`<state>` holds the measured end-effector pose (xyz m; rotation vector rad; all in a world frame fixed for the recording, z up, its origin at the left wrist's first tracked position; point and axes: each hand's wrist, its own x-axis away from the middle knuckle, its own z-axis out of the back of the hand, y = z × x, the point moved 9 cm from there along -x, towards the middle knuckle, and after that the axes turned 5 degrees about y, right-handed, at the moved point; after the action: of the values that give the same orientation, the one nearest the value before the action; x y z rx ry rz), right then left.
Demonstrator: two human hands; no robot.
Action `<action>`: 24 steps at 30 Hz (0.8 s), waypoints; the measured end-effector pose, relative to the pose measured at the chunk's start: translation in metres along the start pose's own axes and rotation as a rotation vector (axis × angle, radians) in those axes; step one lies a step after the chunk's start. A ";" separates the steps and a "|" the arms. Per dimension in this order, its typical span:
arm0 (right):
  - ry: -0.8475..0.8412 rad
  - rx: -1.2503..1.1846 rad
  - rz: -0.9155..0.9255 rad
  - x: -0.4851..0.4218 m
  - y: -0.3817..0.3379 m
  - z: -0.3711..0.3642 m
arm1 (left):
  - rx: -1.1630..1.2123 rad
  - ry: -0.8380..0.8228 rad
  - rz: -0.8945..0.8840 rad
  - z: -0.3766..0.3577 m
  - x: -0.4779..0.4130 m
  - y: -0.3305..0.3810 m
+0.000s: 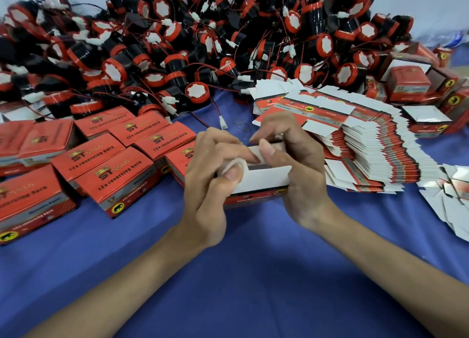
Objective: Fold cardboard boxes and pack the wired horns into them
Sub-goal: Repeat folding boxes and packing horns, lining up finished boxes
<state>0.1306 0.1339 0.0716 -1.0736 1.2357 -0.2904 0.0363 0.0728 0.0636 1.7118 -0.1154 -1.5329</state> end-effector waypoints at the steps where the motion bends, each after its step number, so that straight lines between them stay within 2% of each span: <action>1: -0.011 0.017 0.002 -0.001 0.000 0.000 | -0.003 -0.013 0.012 -0.001 0.000 0.000; 3: -0.031 0.053 0.014 -0.001 0.001 -0.002 | 0.002 -0.031 0.050 -0.003 0.002 -0.003; 8: -0.029 0.066 -0.018 -0.004 0.011 0.003 | 0.136 -0.069 0.268 -0.009 0.009 -0.030; 12: 0.032 0.076 0.004 -0.010 0.010 0.010 | 0.133 -0.210 0.344 -0.016 0.010 -0.043; 17: 0.014 0.301 0.331 -0.007 -0.018 0.009 | 0.365 -0.314 0.648 -0.027 0.026 -0.063; 20: -0.014 0.362 0.385 -0.006 -0.023 0.009 | 0.310 -0.403 0.570 -0.031 0.028 -0.059; 24: 0.008 0.402 0.298 -0.005 -0.012 0.008 | 0.197 -0.274 0.379 -0.021 0.015 -0.047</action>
<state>0.1401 0.1355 0.0834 -0.5361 1.2591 -0.2973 0.0377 0.1060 0.0221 1.5078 -0.7115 -1.4924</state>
